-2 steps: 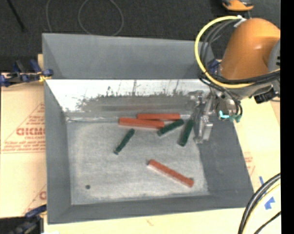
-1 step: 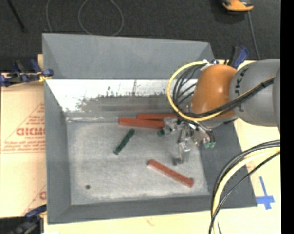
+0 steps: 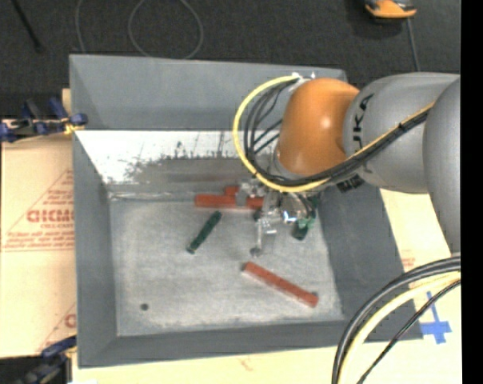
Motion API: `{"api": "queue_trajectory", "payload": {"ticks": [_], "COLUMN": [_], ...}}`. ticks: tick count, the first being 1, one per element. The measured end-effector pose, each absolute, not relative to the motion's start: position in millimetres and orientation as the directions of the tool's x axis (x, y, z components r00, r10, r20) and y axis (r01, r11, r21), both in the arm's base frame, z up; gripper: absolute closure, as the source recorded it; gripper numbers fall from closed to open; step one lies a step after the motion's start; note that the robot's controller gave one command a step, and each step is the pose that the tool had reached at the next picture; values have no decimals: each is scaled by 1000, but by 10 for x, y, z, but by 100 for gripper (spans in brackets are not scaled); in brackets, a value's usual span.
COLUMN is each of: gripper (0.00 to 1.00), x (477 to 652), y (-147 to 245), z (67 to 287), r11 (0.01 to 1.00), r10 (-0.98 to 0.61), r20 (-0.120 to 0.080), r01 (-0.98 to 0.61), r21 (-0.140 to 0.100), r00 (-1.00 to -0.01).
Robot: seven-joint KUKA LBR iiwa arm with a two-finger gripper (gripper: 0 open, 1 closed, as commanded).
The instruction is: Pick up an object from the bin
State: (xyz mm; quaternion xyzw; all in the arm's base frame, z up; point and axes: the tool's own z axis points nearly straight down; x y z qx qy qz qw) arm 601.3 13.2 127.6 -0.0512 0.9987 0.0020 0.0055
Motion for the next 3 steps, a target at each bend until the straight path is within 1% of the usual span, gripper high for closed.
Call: {"api": "queue_trajectory", "payload": {"ticks": [1, 2, 3], "gripper": [0, 100, 0], "x": [6366, 6403, 6364], "y": [421, 400, 398], "z": [689, 773, 719], "r11": [996, 996, 996], "r10": [-89, -89, -90], "r20": [-7, -20, -8], "r01": [-89, -89, -90], "r21": [2, -1, -1], "r00": [-996, -996, -996]}}
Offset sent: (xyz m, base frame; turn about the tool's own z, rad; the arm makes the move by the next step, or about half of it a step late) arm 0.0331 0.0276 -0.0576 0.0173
